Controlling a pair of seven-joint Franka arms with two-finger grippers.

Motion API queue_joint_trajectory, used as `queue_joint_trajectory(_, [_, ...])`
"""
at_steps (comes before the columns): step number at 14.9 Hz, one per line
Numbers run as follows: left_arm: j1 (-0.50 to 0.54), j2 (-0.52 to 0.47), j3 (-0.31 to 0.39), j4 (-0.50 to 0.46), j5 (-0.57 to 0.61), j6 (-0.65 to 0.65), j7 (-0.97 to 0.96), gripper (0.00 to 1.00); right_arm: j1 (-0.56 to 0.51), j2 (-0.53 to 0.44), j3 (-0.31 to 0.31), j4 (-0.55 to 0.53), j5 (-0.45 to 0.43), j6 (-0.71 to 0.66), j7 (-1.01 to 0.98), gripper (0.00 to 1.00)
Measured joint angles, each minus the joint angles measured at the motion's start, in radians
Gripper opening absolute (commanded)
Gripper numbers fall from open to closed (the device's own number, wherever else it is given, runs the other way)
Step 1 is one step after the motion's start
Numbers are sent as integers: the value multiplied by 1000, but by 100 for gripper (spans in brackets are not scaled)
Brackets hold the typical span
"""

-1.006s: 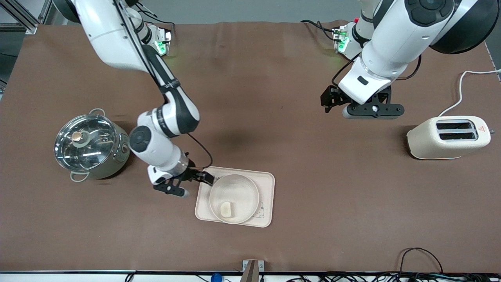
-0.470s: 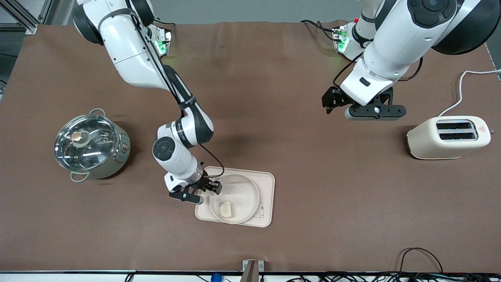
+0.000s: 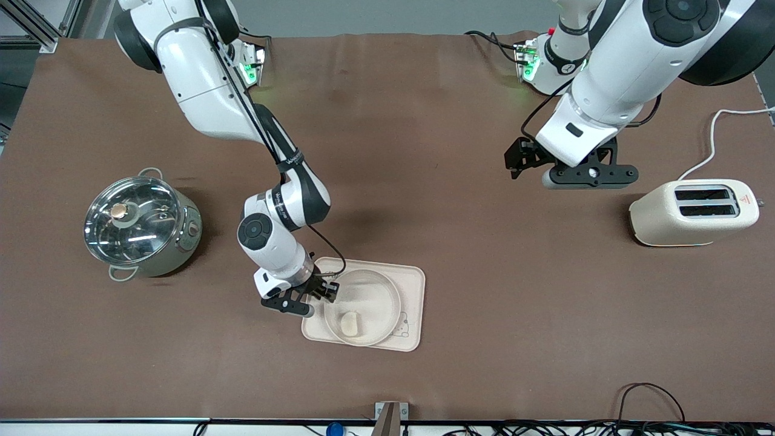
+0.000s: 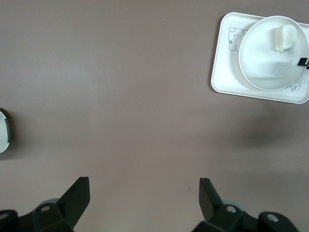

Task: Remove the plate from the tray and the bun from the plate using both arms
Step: 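Lower the right gripper and grasp the white plate's rim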

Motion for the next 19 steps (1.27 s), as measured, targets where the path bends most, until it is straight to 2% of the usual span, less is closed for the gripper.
queue_joint_trajectory(4, [0,0,0,0,0,0,0,100,0,7,0,0,-1,22,0,21])
queue_joint_trajectory(10, [0,0,0,0,0,0,0,100,-1,21,0,3,0,46,3,0])
queue_joint_trajectory(15, [0,0,0,0,0,0,0,100,-1,8,2,15,0,39,10,0])
queue_joint_trajectory(19, [0,0,0,1,0,0,0,100,14,-100,12,-66,0,25,24,0])
